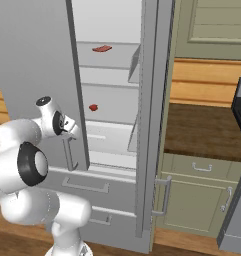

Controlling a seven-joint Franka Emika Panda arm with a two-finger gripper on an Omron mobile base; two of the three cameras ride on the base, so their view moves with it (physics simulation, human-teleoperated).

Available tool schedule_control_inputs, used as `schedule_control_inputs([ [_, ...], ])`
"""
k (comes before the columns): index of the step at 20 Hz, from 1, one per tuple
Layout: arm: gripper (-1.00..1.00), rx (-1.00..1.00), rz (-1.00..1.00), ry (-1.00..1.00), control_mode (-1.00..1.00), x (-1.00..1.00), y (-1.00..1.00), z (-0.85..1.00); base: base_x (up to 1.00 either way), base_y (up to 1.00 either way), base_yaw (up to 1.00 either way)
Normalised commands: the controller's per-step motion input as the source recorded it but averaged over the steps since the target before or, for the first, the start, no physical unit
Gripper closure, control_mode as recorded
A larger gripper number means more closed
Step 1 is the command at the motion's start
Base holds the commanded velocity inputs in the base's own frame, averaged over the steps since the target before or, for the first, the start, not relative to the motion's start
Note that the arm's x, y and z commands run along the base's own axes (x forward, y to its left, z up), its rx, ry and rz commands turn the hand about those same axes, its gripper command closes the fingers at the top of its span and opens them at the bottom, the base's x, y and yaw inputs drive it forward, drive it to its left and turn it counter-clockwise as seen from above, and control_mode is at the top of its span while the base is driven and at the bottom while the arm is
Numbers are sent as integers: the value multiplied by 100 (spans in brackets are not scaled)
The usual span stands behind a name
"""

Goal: Take the strawberry from the fridge and place it on top of the pancake, located on the dining counter.

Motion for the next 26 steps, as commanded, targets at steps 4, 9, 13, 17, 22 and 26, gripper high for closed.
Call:
schedule_control_inputs([
  [4, -100, 0, 0, -1, -100, 0, 0, -36, 0, 0, 0],
  [9, -100, 0, 0, -1, -100, 0, 0, -27, 0, 0, 0],
  [13, 100, 0, 0, -1, -100, -3, 0, -13, 0, 0, 0],
  [17, 100, 0, 0, 0, -100, -38, 1, -20, 0, 0, 0],
  [22, 100, 0, -2, 0, -100, -56, 17, -17, 0, 0, 0],
  [26, 100, 0, -9, 0, -100, -70, 48, -21, 0, 0, 0],
])
